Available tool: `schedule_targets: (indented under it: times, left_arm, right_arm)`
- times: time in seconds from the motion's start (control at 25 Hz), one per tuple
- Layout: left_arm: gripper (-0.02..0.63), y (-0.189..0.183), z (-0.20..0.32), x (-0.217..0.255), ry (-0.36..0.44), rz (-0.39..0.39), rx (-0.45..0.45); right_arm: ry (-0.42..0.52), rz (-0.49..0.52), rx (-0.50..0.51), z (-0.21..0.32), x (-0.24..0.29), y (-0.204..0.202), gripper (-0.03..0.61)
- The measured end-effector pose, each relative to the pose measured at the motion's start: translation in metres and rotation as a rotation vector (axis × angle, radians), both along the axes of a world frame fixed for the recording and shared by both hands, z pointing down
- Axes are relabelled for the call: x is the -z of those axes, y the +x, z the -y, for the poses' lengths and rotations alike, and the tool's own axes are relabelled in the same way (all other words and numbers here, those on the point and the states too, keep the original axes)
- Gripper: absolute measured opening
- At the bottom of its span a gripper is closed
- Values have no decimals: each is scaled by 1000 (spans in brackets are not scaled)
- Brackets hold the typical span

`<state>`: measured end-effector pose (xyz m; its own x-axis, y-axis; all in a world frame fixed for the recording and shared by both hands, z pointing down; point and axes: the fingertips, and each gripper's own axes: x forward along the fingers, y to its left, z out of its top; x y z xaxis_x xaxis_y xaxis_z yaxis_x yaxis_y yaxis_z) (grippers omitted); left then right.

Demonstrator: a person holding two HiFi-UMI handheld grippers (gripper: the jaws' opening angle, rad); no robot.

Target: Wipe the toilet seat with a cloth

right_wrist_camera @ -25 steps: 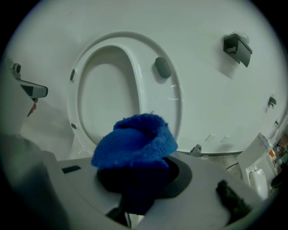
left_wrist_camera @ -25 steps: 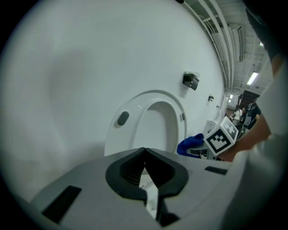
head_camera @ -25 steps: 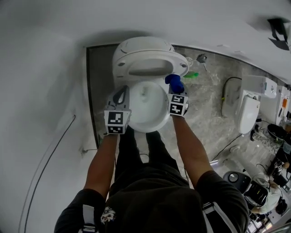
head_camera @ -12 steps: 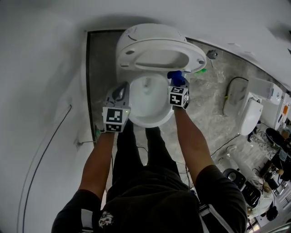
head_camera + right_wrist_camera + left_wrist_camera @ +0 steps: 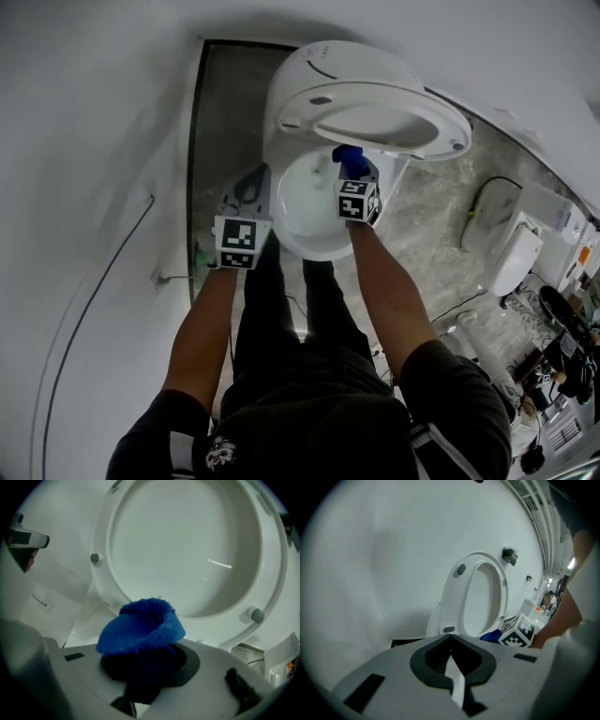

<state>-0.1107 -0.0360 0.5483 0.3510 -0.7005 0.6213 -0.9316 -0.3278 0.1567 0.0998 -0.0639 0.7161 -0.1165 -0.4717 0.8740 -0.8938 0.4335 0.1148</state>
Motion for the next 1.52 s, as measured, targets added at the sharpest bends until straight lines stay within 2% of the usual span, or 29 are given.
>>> schedule_targets:
  times: [0.24, 0.4, 0.56, 0.72, 1.08, 1.52]
  left_arm:
    - [9, -20, 0, -1, 2, -4, 49]
    - [9, -27, 0, 3, 4, -3, 58]
    - [9, -38, 7, 11, 20, -11, 87]
    - [9, -49, 9, 22, 25, -26, 129]
    - [9, -37, 12, 50, 58, 2, 75]
    - [9, 0, 37, 110, 146, 1, 7]
  right_arm:
    - [0, 85, -34, -3, -3, -52, 92]
    - [18, 142, -6, 0, 15, -93, 92]
    - [81, 184, 40, 11, 46, -125, 92]
    - [171, 213, 51, 22, 89, -141, 92]
    - [365, 259, 106, 59, 185, -145, 92]
    - [511, 334, -2, 86, 282, -98, 92]
